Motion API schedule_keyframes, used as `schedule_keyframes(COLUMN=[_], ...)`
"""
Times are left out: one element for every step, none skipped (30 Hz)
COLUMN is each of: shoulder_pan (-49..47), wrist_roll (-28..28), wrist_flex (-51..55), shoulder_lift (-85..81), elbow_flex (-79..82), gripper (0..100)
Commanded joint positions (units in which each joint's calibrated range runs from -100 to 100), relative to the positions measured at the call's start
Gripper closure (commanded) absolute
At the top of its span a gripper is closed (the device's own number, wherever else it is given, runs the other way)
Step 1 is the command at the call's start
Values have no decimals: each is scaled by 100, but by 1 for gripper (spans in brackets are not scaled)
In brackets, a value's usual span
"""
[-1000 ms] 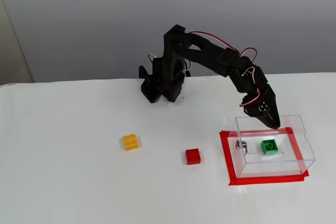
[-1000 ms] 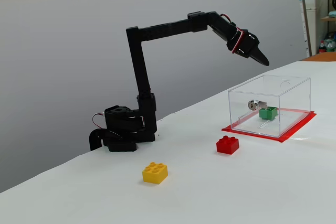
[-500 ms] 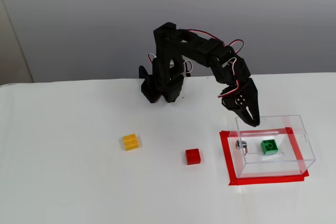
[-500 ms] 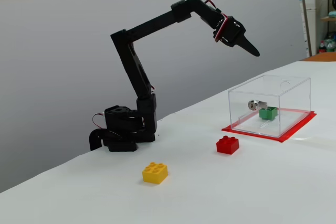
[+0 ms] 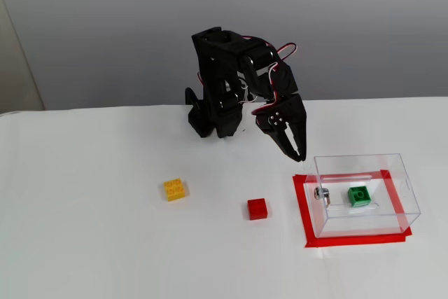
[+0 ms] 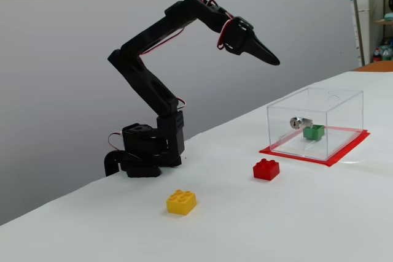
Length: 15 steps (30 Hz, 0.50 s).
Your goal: Pick the green lego brick and place it into the transparent box
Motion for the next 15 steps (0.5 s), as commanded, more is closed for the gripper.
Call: schedule_keyframes(shoulder_pan=[406,539,672,805,938,1078,1204,1330,1463,1589,1699,1825,1951,2076,2195], wrist_roll=[-21,-21,-21,-21,-21,-21,-21,-21,-21,-21,-21,-21,-21,-21,-21], wrist_flex=[14,14,14,14,14,14,23,23,23,23,23,23,23,23,23], shoulder_lift=[-709,-887,-1066,-1235,-1397,-1575,-1736,-1897,-2067,-2220,-2364,-2517,-2678,-2831,-2983], elbow_flex=[451,623,804,975,1156,1346,1491,1645,1789,1934,2051,2178,2305,2422,2522], gripper=[99,99,99,99,99,99,99,99,99,99,99,99,99,99,99])
